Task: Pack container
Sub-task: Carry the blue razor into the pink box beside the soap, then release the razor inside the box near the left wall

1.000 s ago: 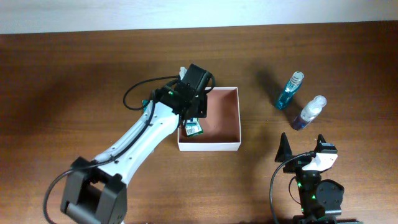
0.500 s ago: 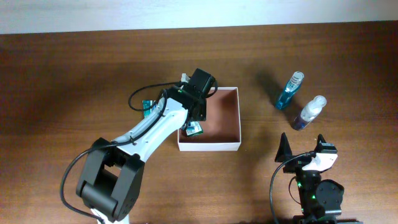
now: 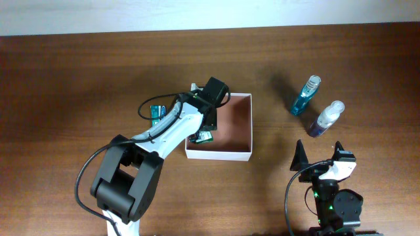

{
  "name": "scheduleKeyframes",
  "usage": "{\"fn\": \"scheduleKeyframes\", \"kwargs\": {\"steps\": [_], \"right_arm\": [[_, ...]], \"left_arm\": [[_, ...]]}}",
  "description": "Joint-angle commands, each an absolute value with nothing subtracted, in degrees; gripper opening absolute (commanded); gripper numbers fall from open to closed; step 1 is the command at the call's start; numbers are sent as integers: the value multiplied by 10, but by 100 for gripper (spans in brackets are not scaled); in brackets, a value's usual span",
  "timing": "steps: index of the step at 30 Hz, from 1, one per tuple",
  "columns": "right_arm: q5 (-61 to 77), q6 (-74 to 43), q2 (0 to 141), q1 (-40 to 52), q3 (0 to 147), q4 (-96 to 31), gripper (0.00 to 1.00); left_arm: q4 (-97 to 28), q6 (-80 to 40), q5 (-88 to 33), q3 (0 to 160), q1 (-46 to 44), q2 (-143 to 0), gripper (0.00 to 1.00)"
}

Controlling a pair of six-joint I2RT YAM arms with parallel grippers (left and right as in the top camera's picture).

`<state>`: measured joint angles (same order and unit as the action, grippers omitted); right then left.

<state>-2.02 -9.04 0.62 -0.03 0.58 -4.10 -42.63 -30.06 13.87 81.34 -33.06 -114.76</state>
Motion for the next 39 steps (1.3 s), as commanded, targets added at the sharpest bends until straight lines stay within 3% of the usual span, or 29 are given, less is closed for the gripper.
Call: {"fn": "scheduleKeyframes", "kwargs": {"steps": [1,7,18,25,29,39], "right_arm": [[-21,-95,3,-5,3,-45,98],[-21,-95,3,-5,3,-45,98],[-21,-95,3,-5,3,-45,98],[-21,-95,3,-5,3,-45,98],[-21,-95,3,-5,3,-45,98],[-21,-95,3,-5,3,-45,98]], "left_arm": [[-427,-304,148,823,-332,-1153,28],[-464,-303,142,856,-333,-1141,36],[-571,-269,131,969,-332,-1071,36],[-636,-267,195,969,-332,-1018,33],[-707,-268,260,968,-326,-1015,1],[-724,-273,168,959,-241,-1016,0]]}}
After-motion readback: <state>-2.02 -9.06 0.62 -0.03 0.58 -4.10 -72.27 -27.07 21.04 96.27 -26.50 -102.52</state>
